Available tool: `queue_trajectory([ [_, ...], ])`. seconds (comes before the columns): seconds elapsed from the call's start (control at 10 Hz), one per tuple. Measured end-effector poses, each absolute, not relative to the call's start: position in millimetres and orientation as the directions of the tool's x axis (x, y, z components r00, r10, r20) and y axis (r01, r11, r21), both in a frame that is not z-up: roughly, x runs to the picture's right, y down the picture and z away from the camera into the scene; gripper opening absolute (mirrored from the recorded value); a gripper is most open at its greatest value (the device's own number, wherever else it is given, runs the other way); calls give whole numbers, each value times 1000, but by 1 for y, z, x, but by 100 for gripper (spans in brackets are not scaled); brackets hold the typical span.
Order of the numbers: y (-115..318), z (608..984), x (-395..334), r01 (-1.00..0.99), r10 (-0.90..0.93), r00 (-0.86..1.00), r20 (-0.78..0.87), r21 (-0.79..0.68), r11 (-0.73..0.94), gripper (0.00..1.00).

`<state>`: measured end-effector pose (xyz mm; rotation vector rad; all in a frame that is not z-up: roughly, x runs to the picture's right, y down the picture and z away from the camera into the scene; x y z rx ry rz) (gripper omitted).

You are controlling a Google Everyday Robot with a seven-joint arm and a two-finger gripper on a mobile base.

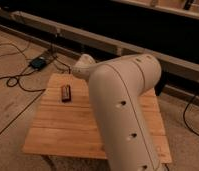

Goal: Place the white sponge in the ceramic bowl

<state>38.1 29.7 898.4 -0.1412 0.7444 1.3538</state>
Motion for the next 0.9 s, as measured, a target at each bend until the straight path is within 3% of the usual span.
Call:
queue_trajectory([
  [0.2,31,899,41,-915,824,21,-566,321,243,80],
  [0.9,31,899,41,-916,823,21,-568,320,244,80],
])
